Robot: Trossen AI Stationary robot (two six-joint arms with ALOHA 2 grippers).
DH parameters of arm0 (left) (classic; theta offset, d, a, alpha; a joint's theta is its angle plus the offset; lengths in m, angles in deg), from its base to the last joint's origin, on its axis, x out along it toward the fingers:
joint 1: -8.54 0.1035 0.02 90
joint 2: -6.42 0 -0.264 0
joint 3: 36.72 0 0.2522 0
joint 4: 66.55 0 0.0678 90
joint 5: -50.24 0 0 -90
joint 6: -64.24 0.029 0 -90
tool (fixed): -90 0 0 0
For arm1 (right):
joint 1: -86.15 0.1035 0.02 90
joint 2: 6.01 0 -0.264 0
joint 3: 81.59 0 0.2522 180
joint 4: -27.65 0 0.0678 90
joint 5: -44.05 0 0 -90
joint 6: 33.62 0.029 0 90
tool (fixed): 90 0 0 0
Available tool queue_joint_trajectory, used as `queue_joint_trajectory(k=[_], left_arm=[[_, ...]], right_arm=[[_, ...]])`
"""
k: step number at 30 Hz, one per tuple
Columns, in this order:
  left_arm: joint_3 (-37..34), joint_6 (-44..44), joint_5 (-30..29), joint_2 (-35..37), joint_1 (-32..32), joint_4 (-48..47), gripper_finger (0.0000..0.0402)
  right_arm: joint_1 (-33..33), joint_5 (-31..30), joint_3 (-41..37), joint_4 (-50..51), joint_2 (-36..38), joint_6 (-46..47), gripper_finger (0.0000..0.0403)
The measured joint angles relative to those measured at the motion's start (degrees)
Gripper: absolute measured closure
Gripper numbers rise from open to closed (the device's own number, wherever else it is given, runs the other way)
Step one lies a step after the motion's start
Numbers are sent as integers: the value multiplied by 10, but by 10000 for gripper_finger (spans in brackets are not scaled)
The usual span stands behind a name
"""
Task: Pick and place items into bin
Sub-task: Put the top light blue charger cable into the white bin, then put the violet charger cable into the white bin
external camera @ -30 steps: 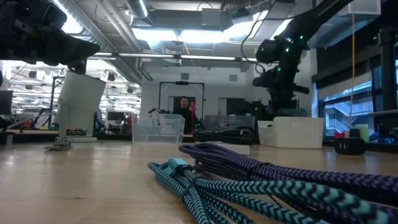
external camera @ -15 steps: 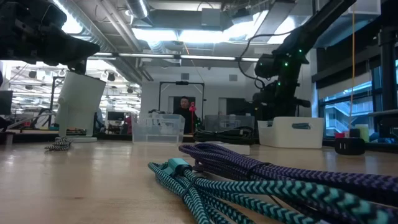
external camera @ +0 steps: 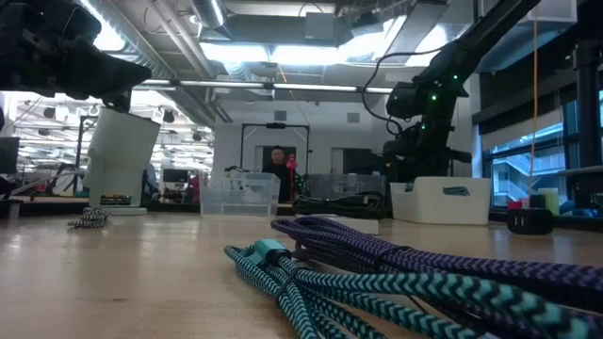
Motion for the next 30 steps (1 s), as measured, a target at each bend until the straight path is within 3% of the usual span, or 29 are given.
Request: queue_joint_trajectory(k=[18, 30], left_arm=[[0, 0, 0, 0, 0, 0, 398], [0, 0, 0, 0, 0, 0, 398]], right_arm=[[0, 1, 0, 4, 0, 0, 292], [0, 1, 17, 40, 1, -15, 288]])
